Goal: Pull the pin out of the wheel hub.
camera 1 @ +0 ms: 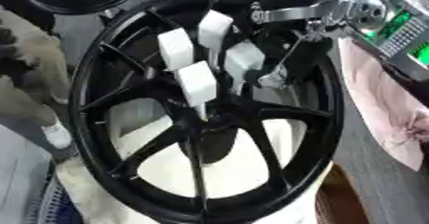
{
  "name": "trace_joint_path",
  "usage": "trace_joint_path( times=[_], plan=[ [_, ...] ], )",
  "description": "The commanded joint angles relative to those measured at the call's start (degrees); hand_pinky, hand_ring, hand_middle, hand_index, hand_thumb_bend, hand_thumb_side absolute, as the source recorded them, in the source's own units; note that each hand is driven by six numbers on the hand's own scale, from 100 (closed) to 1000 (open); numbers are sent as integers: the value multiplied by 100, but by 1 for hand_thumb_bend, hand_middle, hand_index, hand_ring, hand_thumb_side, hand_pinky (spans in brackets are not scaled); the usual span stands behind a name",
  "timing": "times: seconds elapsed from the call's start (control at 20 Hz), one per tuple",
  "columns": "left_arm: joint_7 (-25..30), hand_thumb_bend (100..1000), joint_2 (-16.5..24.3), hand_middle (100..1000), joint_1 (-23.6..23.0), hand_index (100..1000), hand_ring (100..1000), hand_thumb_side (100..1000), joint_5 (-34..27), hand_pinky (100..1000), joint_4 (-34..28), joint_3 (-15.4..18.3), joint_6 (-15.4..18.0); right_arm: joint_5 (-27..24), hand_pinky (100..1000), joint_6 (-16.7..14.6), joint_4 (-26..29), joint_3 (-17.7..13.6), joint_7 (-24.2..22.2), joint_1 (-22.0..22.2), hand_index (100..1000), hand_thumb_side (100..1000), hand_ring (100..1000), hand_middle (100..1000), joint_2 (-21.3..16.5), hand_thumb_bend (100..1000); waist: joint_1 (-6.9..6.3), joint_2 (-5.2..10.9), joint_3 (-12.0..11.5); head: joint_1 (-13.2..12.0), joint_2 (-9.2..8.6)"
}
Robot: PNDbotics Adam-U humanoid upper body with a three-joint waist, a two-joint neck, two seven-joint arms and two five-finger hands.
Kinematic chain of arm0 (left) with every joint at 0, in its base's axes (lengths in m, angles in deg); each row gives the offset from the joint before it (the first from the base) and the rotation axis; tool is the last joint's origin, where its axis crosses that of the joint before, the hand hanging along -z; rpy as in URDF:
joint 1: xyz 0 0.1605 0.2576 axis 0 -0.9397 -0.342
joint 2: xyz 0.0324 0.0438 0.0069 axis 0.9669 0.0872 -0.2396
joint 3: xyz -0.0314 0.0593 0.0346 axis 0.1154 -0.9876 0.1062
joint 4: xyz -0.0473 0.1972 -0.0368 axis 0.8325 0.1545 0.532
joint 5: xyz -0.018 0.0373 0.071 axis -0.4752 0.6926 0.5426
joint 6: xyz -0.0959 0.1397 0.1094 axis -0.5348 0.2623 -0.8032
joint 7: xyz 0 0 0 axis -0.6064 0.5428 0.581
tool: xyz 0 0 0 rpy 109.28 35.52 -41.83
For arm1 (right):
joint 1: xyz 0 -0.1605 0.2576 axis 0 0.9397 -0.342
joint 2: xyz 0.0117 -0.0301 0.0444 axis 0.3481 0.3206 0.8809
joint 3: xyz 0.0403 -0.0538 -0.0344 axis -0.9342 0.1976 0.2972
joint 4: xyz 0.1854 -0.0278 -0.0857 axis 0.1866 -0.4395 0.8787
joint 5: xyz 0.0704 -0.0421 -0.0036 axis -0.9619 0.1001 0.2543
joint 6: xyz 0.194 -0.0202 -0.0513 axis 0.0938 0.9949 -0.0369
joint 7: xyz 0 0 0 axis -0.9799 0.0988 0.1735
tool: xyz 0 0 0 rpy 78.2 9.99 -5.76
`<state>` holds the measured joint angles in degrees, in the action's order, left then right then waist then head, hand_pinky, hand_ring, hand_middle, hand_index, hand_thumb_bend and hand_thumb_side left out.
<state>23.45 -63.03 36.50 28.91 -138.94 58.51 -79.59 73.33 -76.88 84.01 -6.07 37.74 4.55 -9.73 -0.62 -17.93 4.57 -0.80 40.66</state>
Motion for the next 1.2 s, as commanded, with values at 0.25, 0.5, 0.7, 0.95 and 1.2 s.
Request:
trace_joint_path(
  times=[0.25, 0.5, 0.7, 0.95, 1.2],
  plan=[
    [35, 477, 93, 605, 61, 745, 708, 792, -11, 736, -115, -5, 4, -267, 722, 91, -71, -117, 78, -149, 640, 100, 460, 478, -88, 100, -1, 87, -5, 8, -38],
    [46, 476, 91, 605, 57, 745, 709, 793, -4, 736, -114, -11, -3, -404, 706, 157, -25, -176, 167, -194, 600, 100, 415, 433, -135, 100, 5, 93, -11, 13, -36],
    [49, 476, 93, 605, 51, 745, 709, 793, 2, 735, -115, -9, -6, -471, 697, 176, 100, -280, 146, -255, 576, 100, 386, 404, -217, 100, 15, 99, -10, 8, -24],
    [52, 475, 98, 605, 45, 745, 710, 793, 6, 735, -118, -8, -10, -527, 689, 244, 225, -384, 81, -347, 563, 100, 370, 390, -306, 100, 28, 109, -8, 7, -8],
    [48, 476, 106, 603, 37, 745, 708, 793, 9, 734, -119, -2, -12, -645, 687, 380, 272, -538, 28, -478, 560, 100, 364, 387, -382, 100, 43, 121, 1, 17, 8]
  ],
)
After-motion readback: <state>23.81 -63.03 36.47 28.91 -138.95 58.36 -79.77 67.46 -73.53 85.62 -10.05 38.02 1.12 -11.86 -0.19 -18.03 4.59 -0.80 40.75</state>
